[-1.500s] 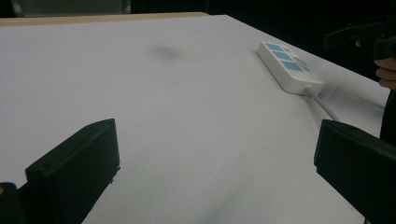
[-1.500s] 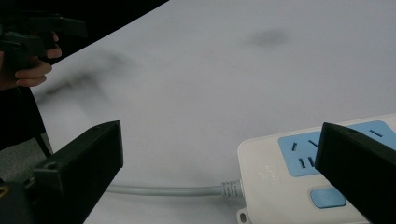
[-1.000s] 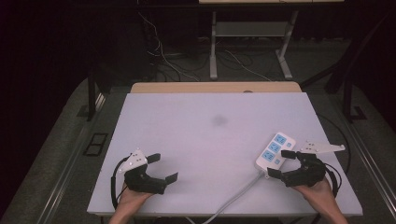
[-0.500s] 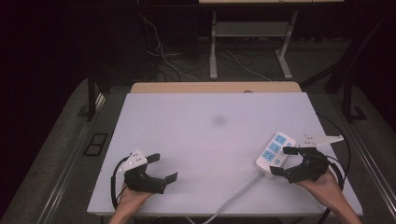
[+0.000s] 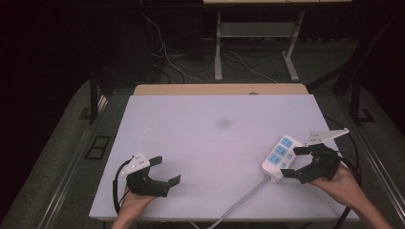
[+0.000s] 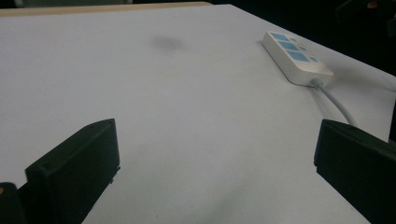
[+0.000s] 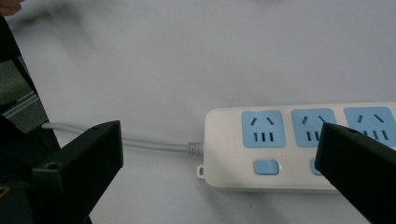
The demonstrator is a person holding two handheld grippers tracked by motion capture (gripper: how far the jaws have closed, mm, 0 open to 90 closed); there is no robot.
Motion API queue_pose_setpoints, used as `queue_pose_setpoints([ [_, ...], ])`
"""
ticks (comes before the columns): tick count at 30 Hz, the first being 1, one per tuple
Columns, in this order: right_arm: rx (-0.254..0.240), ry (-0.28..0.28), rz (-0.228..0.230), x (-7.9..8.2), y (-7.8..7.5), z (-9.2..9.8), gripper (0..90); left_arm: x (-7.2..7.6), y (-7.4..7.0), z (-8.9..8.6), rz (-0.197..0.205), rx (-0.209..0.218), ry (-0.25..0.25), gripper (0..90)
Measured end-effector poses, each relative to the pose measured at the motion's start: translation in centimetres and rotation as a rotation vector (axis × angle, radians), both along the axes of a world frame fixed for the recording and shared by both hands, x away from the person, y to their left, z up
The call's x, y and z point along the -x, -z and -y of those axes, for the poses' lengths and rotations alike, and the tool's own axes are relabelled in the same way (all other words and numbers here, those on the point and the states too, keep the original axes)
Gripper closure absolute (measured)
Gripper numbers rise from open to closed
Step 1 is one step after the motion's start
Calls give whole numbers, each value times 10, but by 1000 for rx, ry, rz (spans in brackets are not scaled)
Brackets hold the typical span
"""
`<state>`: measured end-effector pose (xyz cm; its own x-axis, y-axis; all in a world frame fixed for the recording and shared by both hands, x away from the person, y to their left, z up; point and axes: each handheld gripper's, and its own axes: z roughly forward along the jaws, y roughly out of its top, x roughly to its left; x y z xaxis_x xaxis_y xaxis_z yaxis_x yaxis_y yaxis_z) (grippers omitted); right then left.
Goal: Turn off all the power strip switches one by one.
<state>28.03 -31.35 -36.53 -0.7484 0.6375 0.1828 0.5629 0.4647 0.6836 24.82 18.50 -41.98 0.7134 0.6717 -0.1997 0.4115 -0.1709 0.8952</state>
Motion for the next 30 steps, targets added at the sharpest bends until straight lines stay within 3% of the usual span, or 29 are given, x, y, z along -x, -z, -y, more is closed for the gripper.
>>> queue_pose_setpoints([
  [7,40,-39,-36,-9,-2,2,9,-1,1,1,-1,1,4,0],
  [12,97,-76,-53,-16,1,-1,9,-1,2,2,-2,-2,5,0],
  [14,120,-78,-55,-18,2,-1,48,-1,2,2,-3,-2,2,0],
  [15,120,-78,-55,-20,2,0,167,-1,2,2,-4,-2,3,0],
  [16,113,-69,-59,-21,3,1,231,-1,2,2,-5,1,2,0],
  [18,112,-61,-71,-23,4,2,197,-1,3,2,-7,0,3,0],
  [20,113,-55,-63,-26,5,4,294,-2,3,2,-6,-2,4,0],
  [22,110,-52,-63,-27,5,6,334,-2,3,2,-7,-3,2,0],
  [23,90,-44,-88,-29,6,8,429,-2,3,2,-8,-4,2,0],
  [25,78,-39,-104,-30,7,9,456,-2,4,2,-9,-3,1,0],
  [30,46,-35,-96,-30,14,16,636,-3,4,0,-10,1,-4,0],
])
